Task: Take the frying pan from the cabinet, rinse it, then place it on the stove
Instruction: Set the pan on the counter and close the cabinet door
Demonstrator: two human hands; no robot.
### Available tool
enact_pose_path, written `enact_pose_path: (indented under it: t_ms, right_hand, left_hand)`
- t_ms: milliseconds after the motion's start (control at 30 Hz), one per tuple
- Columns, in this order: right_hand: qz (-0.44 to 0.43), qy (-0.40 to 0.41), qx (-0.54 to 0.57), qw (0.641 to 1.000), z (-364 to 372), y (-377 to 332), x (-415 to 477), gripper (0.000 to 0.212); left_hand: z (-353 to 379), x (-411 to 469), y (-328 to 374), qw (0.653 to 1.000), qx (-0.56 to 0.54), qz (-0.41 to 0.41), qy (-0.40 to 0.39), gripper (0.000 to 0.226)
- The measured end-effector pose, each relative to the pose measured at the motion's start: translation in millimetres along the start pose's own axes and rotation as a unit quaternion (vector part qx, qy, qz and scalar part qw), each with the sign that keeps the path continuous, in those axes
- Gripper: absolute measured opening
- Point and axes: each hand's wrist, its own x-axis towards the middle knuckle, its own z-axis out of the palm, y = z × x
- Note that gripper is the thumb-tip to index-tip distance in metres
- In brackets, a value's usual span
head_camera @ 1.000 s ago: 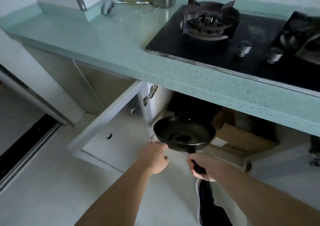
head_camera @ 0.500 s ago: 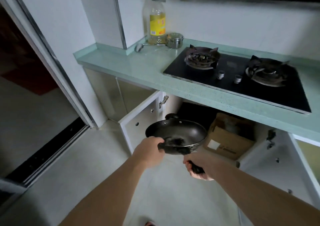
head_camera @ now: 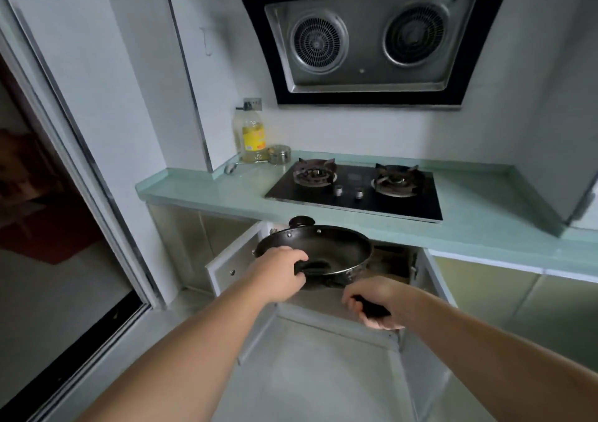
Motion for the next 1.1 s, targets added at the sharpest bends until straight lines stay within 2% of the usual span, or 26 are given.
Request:
enact_pose_path:
  t_ms: [233,500,633,833,1100]
  right_hand:
    - [-0.062,0.066,0.054,0.994,-59.8,-3.1,-63.3,0.027]
    - [-0.094,0.185,0.139,0.968,-127.0,2.4,-55.1,0.02]
    - [-0.105,0.245,0.182,0.946,-155.8,-9.3,-32.9,0.023]
    - [-0.107,0.293,0.25,0.917,-199.4,-23.9,-7.9,0.021]
    - [-0.104,0.308,0.281,0.903,-258.1,-47.1,22.6,0.021]
  left_hand:
    - [-9.4,17.8,85.6,0.994,0.006,0.109,0.016,0.042]
    - [20.4,84.8,138.5,0.977,-0.008,0.21,-0.032,0.041]
    - [37.3,131.3,151.5,0.972,-0.039,0.227,-0.052,0.042]
    - [60.6,189.6,154.9,0.968,-0.055,0.233,-0.079,0.041]
    - [80.4,251.1,189.2,0.962,-0.05,0.246,-0.107,0.043]
